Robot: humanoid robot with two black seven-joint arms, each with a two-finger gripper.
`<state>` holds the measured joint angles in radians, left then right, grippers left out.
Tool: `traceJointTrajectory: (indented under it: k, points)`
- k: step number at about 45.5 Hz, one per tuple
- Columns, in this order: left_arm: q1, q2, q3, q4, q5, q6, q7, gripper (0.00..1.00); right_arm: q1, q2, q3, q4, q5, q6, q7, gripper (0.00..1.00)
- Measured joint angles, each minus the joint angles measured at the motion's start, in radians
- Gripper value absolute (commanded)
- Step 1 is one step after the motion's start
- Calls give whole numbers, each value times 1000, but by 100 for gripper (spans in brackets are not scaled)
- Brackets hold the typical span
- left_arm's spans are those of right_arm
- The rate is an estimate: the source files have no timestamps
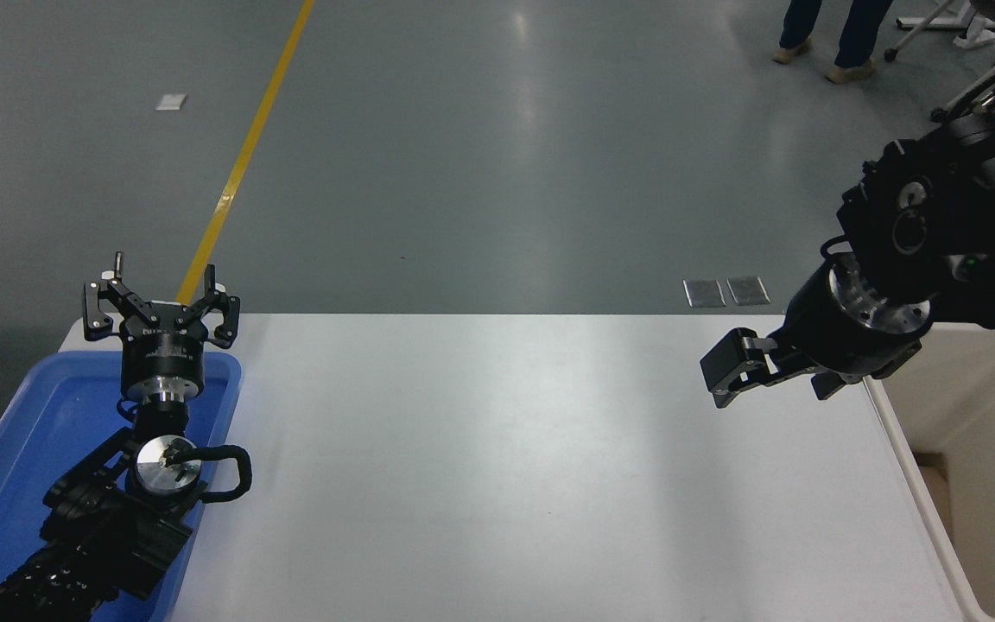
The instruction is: Pick up paper ball place in dustbin
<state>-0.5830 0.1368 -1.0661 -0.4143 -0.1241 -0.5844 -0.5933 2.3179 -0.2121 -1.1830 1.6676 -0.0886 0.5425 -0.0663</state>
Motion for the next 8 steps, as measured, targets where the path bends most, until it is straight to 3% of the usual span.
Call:
traceJointTrajectory:
  k: [8]
  points:
    - [0,0,0,0,0,0,0,99,4,44,-6,2,35,-2,0,100]
